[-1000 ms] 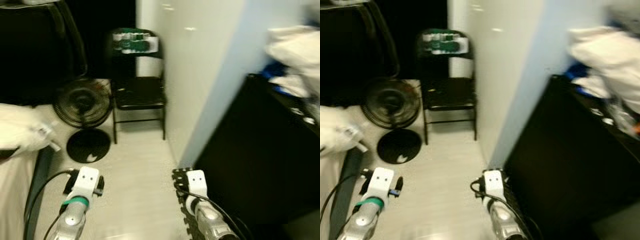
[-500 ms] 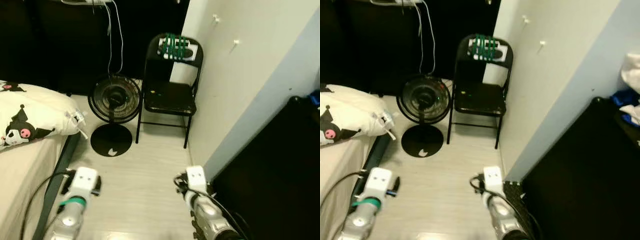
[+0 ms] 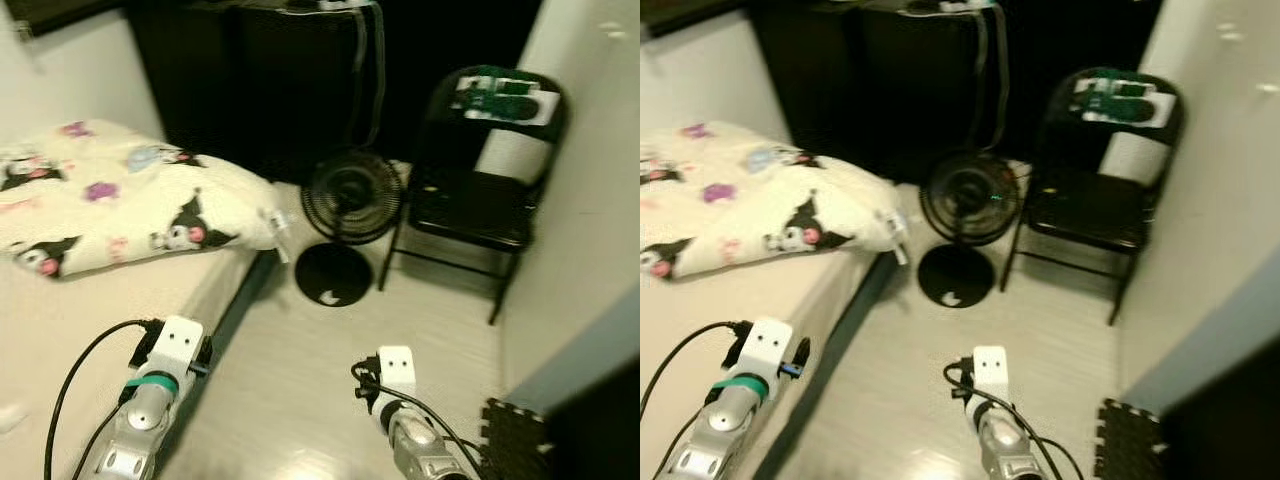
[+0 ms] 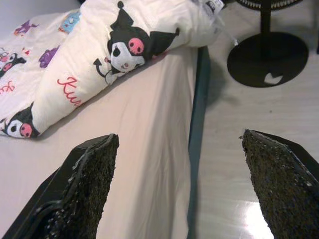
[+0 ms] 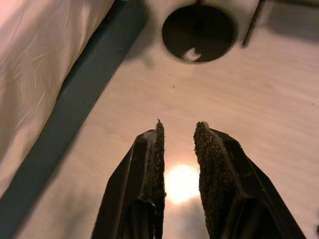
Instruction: Clean up the room
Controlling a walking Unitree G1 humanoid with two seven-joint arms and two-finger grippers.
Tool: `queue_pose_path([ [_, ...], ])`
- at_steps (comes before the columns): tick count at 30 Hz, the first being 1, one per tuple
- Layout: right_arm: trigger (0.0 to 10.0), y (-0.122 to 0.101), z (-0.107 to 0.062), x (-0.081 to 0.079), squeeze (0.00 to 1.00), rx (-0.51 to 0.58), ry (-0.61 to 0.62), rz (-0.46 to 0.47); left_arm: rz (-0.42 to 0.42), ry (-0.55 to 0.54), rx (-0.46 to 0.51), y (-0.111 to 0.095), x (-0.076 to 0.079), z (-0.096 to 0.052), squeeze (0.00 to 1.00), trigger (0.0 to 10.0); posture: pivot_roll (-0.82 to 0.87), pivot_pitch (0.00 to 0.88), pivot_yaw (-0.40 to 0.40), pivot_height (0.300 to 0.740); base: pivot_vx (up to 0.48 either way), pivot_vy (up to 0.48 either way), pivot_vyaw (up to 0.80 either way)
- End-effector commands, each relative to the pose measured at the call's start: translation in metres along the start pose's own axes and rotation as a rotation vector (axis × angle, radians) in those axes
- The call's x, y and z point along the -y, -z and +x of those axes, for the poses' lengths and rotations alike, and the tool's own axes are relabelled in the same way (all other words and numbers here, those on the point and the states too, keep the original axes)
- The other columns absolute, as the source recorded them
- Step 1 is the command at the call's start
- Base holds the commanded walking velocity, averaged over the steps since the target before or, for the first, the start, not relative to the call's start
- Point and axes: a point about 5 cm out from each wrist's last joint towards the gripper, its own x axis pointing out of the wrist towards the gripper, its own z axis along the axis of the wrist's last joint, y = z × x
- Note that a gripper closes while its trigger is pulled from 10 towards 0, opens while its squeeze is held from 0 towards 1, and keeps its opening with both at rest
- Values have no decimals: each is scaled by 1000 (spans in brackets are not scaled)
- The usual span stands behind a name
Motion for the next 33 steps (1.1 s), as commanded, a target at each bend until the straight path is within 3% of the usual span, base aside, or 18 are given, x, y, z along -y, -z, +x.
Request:
queue_pose_path([
  [1,10000,9,-4,-8,0,-10,14,31,40,-7,-36,8,-13,0,0,10000,66,0,160,740,0,0,800],
  [8,10000,4,-6,-1,0,51,65,40,57,-11,-19,4,-16,7,0,10000,-30,0,170,740,0,0,800],
  [14,10000,12,-19,27,0,77,110,-28,99,41,40,-9,9,14,0,10000,-92,0,118,740,0,0,800],
  [20,10000,10,-22,35,0,90,112,-43,80,28,43,-7,16,11,0,10000,-85,0,58,740,0,0,800],
  [23,10000,10,-13,30,0,42,55,-45,-37,-48,-15,4,8,4,0,10000,-11,0,34,740,0,0,800],
  [24,10000,10,-13,30,0,42,55,-45,-37,-48,-15,4,8,4,0,10000,-11,0,34,740,0,0,800],
  [25,10000,9,-8,23,0,11,16,-90,-78,-61,-50,11,5,0,0,10000,2,0,21,740,0,0,800],
  [30,10000,3,-5,15,0,20,-10,-122,-89,-70,-60,18,1,-4,0,10000,7,0,5,740,0,0,800],
  [31,10000,-10,0,4,0,52,-46,-115,-85,-113,-57,25,-6,-12,0,10000,22,0,-1,740,0,0,800],
  [33,10000,-14,1,-2,0,56,-65,-118,-100,-130,-52,27,-7,-16,0,10000,22,0,-1,740,0,0,800],
])
